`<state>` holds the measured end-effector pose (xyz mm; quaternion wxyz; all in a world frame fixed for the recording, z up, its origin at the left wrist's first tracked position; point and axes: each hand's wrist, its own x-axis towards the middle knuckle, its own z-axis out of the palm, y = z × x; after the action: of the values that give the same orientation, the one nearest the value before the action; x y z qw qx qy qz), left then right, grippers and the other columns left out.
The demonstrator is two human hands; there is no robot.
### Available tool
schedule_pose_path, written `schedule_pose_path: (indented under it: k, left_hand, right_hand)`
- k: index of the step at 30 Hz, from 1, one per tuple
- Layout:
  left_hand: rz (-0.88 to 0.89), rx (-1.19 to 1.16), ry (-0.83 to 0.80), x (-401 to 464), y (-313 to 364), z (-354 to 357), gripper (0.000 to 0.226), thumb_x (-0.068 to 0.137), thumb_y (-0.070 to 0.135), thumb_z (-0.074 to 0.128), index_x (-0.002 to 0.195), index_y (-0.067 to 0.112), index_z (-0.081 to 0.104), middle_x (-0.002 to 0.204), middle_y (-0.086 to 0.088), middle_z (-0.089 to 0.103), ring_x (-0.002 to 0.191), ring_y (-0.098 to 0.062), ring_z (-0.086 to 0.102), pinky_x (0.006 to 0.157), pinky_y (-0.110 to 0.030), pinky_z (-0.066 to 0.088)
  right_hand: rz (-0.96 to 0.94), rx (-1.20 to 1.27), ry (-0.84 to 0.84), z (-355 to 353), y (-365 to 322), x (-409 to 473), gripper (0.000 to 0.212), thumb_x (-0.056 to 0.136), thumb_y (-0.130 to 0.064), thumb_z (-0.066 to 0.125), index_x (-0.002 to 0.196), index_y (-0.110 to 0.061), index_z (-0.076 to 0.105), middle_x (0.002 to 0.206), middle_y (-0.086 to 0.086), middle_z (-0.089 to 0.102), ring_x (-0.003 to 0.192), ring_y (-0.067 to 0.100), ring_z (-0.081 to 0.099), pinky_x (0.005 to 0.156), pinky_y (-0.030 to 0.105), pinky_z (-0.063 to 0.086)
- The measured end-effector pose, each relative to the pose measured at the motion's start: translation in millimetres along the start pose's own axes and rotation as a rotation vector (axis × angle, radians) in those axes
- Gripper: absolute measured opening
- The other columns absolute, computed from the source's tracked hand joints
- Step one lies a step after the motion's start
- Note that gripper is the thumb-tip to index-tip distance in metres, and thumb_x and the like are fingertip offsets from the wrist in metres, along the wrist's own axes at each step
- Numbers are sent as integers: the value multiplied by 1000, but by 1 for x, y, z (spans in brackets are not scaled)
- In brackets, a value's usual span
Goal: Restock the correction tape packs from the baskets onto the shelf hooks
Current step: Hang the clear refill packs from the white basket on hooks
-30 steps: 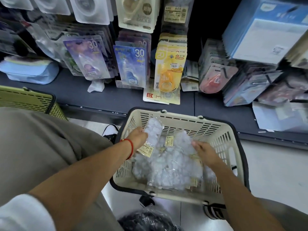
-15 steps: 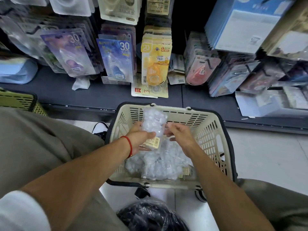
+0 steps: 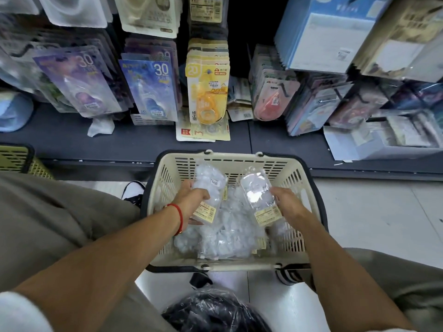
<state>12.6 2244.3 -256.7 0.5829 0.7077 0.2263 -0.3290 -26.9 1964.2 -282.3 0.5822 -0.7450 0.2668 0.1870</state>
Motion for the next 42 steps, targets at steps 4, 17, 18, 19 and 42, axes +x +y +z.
schedule_pose_path:
  k: [4,17,18,19,42]
  left_hand:
    - [19,-23,57,-3,-3,10,21,95,17,58,113,26,50,103,-18,71,84,-33,73,54,-35,59]
    - [111,-98,86,1,-6,6,51,90,17,82,117,33,42,110,2,71,85,-12,69,39,-17,50]
    - [108,-106,89,1,-4,4,53,90,17,82,122,31,42,111,1,71,86,-14,70,41,-21,53]
    - [103,-118,85,2,-3,2,55,90,16,82,124,31,42,112,1,71,89,-17,72,46,-26,56]
    - [665,-438,-32,-85,140,-5,53,97,11,69,125,53,53,107,23,76,96,-3,75,80,-31,58]
  right_hand:
    - [-29,266,-47,14,-10,4,22,106,-20,55,123,-12,68,113,14,75,87,26,73,69,39,58]
    - [-223,-249,-59,71,-2,-2,31,104,-21,64,135,-16,67,120,5,69,111,25,63,101,40,55]
    - [-195,-523,-144,60,13,-1,44,100,-20,70,143,-20,61,134,5,63,124,25,58,110,42,49]
    - [-164,-735,-231,52,28,-2,59,96,-19,76,150,-24,54,147,3,55,135,24,52,116,41,43]
    - [-513,262,94,35,-211,-53,48,74,-55,66,97,-13,68,83,4,69,76,24,65,73,44,51]
